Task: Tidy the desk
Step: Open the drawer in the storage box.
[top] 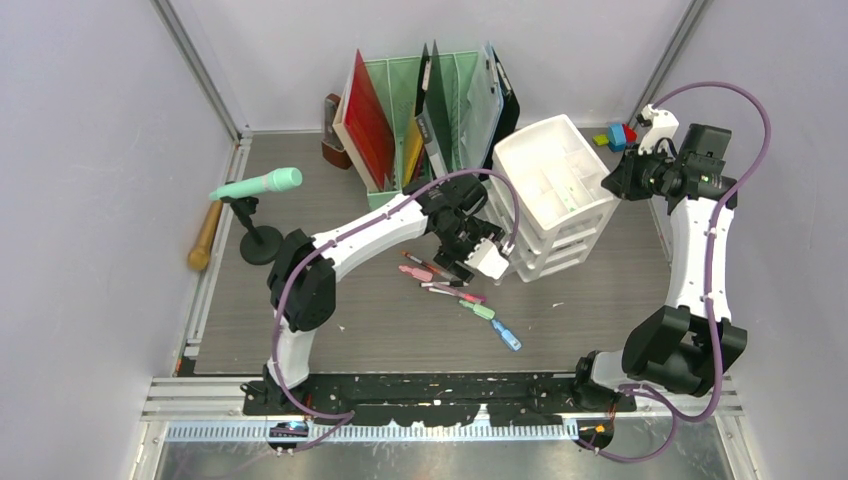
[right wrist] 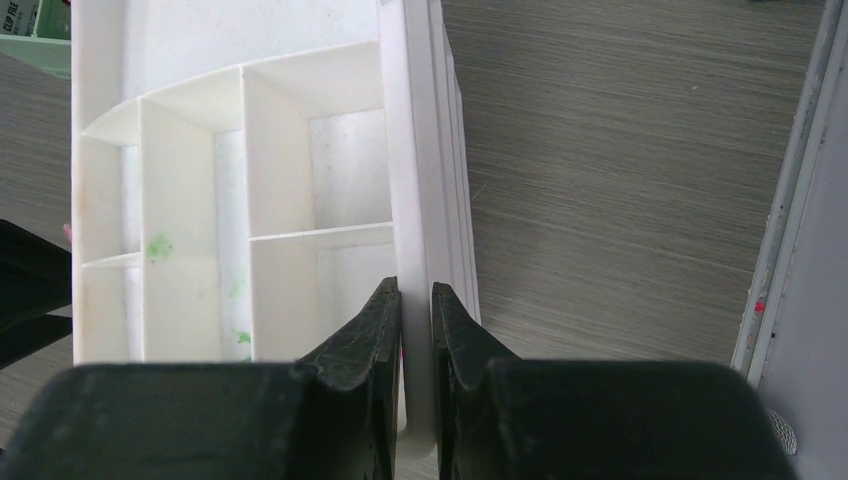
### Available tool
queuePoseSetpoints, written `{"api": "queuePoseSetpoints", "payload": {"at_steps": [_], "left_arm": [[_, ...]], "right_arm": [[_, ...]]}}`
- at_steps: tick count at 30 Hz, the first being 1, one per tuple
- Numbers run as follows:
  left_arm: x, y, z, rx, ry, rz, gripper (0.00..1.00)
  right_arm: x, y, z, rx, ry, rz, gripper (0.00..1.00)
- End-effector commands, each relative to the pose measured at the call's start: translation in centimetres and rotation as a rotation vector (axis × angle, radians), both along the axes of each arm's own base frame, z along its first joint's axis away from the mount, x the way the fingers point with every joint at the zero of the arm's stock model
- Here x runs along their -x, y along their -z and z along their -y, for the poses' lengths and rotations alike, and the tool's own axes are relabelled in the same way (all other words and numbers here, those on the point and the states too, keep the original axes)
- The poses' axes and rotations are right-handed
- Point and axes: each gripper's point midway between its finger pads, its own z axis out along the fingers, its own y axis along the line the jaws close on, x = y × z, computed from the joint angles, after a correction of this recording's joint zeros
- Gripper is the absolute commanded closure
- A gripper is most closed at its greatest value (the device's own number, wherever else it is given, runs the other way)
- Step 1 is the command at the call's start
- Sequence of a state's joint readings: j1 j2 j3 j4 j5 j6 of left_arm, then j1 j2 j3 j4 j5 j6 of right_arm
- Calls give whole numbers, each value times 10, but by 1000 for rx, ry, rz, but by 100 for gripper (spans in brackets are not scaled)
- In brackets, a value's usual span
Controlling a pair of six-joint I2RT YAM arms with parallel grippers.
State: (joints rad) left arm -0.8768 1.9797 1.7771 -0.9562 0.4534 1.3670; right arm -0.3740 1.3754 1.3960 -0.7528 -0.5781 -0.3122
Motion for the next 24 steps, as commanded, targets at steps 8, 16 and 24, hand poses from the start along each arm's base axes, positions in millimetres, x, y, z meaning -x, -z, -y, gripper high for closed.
{"api": "queuePoseSetpoints", "payload": {"at_steps": [8, 16, 24], "left_arm": [[-13, -87, 19, 240, -403, -88, 6], [-15, -91, -30, 189, -621, -91, 3], [-31, -18, -97, 63, -708, -106, 8]], "right_arm": [[9, 48, 23, 31, 127, -182, 100], [11, 47, 18, 9, 121, -173, 100], [11, 50, 13, -19, 114, -169, 100]]}}
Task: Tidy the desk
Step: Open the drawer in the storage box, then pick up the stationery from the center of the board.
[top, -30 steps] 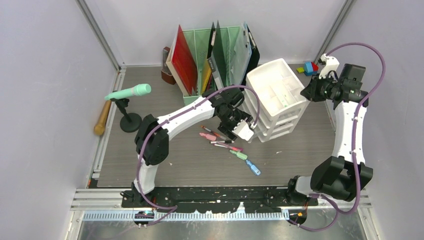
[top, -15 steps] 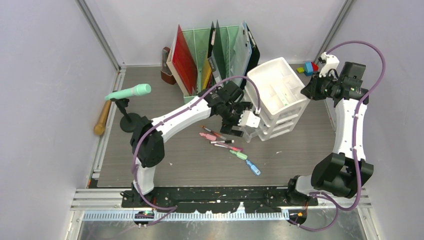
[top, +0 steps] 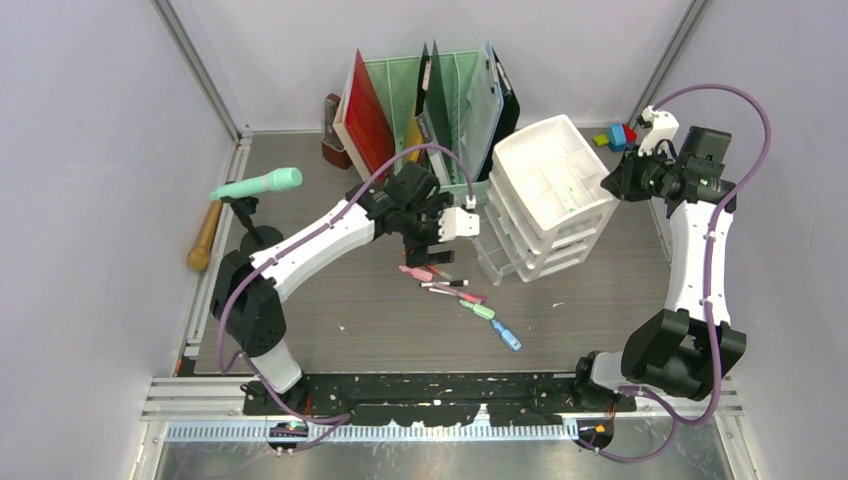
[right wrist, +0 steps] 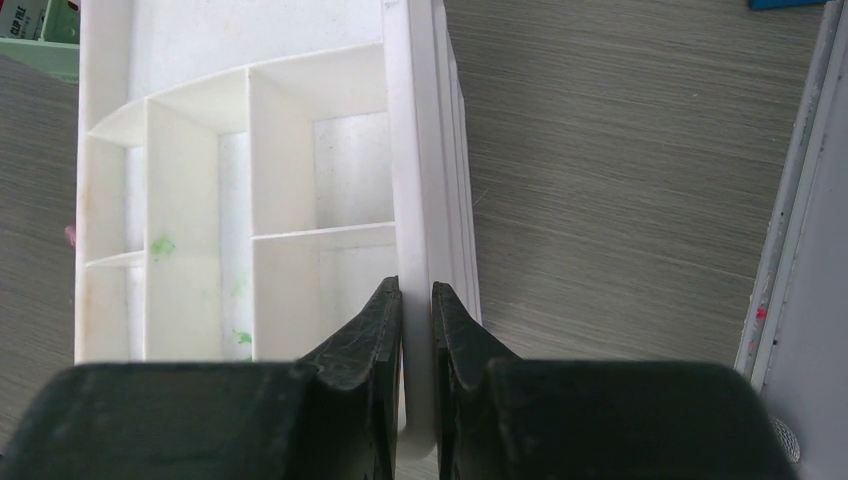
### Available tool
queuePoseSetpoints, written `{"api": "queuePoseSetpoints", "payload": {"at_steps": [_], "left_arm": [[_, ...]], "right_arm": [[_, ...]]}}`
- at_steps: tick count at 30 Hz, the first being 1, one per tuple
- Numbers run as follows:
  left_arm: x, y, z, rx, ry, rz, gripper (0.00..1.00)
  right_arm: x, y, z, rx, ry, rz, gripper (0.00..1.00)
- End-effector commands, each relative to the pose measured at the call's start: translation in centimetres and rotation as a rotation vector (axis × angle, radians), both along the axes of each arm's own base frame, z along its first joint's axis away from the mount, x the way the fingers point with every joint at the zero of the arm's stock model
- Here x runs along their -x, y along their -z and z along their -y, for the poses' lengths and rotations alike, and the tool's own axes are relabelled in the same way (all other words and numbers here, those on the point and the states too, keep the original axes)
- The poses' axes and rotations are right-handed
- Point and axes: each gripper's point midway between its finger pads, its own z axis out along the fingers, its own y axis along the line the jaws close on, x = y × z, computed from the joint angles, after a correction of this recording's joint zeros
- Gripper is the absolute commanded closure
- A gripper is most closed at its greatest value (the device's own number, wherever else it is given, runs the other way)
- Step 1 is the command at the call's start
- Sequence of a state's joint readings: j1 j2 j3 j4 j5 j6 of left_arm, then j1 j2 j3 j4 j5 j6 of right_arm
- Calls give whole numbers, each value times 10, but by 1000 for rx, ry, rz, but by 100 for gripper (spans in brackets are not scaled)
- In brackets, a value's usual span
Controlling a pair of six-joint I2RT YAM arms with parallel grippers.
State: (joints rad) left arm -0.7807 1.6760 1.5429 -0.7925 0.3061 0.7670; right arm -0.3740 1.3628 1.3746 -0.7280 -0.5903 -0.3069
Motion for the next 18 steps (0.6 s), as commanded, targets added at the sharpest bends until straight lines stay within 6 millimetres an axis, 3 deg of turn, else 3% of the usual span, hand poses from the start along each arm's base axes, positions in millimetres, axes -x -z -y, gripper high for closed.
{"api": "queuePoseSetpoints", "payload": {"at_steps": [1, 5, 8, 14, 18], "left_arm": [[-18, 45, -33, -63, -63, -24, 9], [-32, 81, -42, -99, -83, -56, 11], [-48, 101, -35, -94, -126, -51, 12], [-66, 117, -18, -53, -223, -91, 16], [-75, 126, -22, -82, -238, -63, 18]], "right_arm": [[11, 52, 15, -17, 119, -189, 100], [12, 55, 14, -21, 117, -198, 99], [12, 58, 14, -24, 115, -203, 99], [13, 61, 13, -29, 112, -215, 100], [12, 62, 12, -35, 106, -215, 99]]}}
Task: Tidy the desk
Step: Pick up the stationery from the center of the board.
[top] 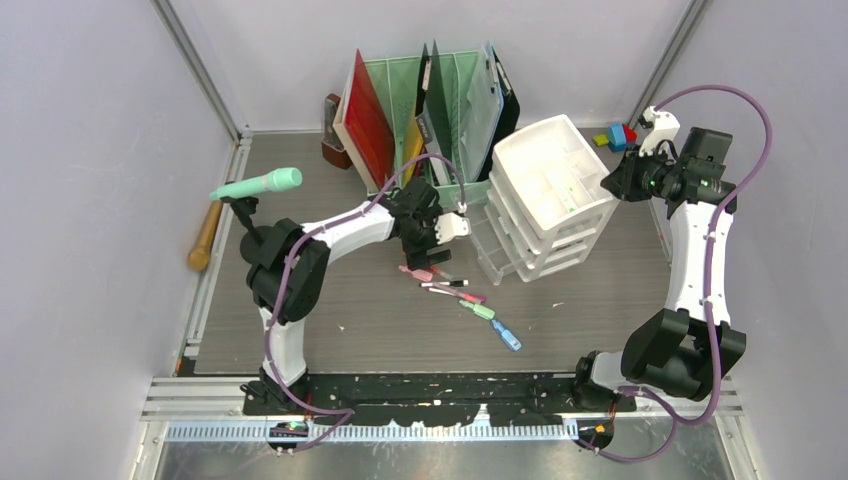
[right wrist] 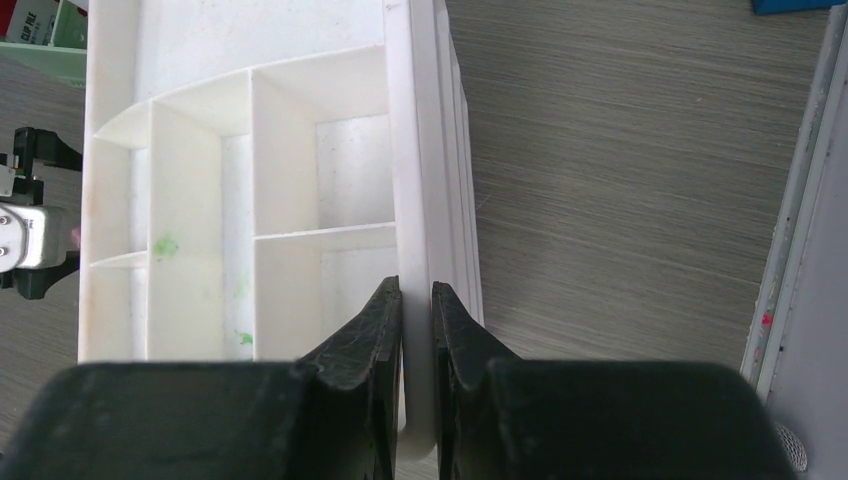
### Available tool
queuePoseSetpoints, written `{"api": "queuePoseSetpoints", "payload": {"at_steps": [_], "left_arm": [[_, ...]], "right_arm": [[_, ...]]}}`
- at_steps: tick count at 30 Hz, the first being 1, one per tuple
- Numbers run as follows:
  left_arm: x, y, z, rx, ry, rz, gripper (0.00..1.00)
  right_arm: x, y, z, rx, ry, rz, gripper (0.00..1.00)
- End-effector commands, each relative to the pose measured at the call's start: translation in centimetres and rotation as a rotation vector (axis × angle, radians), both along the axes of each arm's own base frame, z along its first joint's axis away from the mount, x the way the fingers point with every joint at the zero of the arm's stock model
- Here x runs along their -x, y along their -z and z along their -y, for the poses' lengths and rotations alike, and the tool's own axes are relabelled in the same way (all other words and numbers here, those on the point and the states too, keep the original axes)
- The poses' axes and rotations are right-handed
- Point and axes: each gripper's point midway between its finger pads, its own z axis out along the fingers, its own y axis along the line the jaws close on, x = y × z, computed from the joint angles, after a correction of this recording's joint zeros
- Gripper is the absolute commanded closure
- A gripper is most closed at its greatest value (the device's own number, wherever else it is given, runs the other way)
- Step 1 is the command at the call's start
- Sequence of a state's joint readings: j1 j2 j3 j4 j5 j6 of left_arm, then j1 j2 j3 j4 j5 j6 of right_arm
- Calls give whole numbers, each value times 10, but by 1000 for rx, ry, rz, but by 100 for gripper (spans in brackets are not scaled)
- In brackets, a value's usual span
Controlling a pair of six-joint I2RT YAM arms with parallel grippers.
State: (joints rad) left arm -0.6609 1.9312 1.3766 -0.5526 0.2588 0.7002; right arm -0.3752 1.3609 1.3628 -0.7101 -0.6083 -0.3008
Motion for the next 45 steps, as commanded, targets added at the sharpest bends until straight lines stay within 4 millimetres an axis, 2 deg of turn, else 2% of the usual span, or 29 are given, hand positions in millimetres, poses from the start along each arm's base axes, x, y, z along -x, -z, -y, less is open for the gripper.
{"api": "queuePoseSetpoints", "payload": {"at_steps": [1, 8, 13, 16, 19, 27, 32, 36, 40, 43, 45], "left_arm": [[-26, -13, 11, 35, -32, 91, 18], [-19, 5, -4, -26, -4, 98, 21], [-8, 9, -16, -58, 28, 103, 21], [-8, 14, -25, -93, 32, 135, 24], [-8, 18, -31, -117, 27, 144, 32], [-7, 18, -44, -165, 32, 141, 66], [-12, 16, -69, -211, 14, 124, 86], [-14, 14, -102, -245, -30, 99, 98], [-11, 9, -135, -252, -85, 78, 100], [-2, -9, -152, -213, -119, 68, 100], [7, -22, -157, -175, -125, 62, 100]], "right_arm": [[13, 62, 14, -24, 115, -227, 99], [13, 68, 13, -35, 108, -242, 99], [12, 69, 12, -38, 107, -244, 99], [12, 70, 12, -43, 107, -249, 99], [13, 71, 12, -46, 106, -249, 99], [14, 72, 12, -43, 108, -253, 99], [14, 73, 11, -48, 107, -256, 99], [14, 74, 10, -49, 104, -255, 99], [13, 73, 10, -54, 101, -253, 99], [13, 74, 10, -57, 101, -256, 99], [13, 74, 9, -58, 100, -255, 99]]}}
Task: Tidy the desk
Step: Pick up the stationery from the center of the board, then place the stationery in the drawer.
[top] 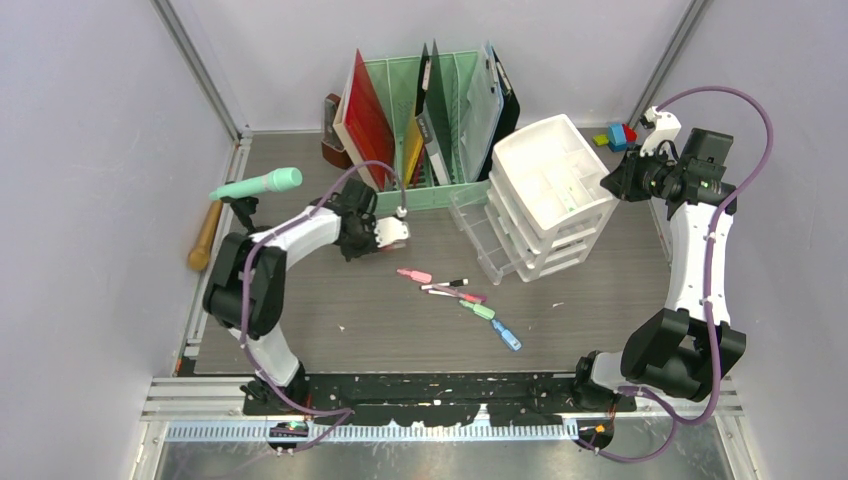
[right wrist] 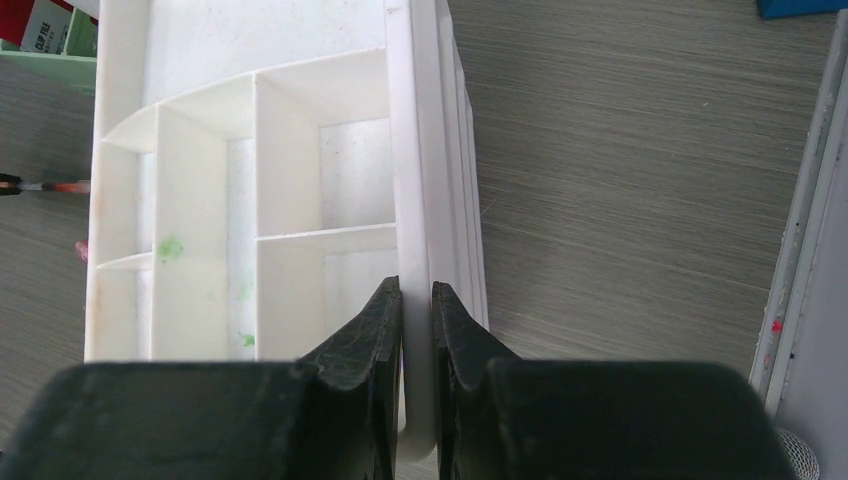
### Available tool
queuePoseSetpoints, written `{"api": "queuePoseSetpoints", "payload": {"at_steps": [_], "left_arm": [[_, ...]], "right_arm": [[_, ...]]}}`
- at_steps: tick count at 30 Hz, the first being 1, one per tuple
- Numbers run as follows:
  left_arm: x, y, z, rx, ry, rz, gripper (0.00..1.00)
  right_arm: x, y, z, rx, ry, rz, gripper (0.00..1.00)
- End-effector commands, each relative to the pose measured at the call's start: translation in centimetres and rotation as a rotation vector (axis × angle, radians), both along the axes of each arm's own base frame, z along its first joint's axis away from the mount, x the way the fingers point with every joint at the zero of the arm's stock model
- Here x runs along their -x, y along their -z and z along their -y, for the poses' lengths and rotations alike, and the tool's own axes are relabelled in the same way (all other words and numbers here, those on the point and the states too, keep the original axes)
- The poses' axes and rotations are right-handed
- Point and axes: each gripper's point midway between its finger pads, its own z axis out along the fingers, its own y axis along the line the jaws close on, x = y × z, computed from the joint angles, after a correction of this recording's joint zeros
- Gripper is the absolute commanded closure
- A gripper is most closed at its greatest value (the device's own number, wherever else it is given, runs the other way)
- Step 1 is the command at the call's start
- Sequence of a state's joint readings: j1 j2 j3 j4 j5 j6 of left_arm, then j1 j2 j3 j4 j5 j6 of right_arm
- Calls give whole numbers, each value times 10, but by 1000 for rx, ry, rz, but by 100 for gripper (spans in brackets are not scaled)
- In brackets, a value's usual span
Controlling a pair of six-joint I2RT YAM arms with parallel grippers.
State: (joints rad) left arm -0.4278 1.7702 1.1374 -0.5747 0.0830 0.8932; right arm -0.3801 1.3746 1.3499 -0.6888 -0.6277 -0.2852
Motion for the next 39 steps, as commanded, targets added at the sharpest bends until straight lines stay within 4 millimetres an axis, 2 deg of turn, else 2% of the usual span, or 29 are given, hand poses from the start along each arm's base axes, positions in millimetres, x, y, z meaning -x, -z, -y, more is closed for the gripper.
{"api": "queuePoseSetpoints", "payload": {"at_steps": [1, 7, 11, 17, 20, 26, 30, 39], "left_arm": [[22, -41, -12, 82, 2, 2, 100], [49, -80, 8, 253, -18, -36, 100], [52, -120, 28, 377, -38, -43, 100], [58, -184, 74, 593, -74, -155, 100], [62, -204, 101, 664, -100, -230, 100], [75, -215, 160, 708, -146, -381, 100], [71, -215, 191, 760, -310, -585, 100], [54, -212, 236, 869, -621, -899, 100]], "right_arm": [[16, 69, 10, -33, 99, -252, 99], [15, 66, 10, -33, 99, -245, 99], [16, 65, 9, -35, 99, -241, 99], [16, 64, 8, -39, 99, -241, 100], [17, 63, 8, -36, 99, -237, 99], [17, 63, 8, -40, 101, -240, 99], [17, 64, 8, -40, 99, -242, 99], [17, 66, 9, -38, 101, -248, 99]]}}
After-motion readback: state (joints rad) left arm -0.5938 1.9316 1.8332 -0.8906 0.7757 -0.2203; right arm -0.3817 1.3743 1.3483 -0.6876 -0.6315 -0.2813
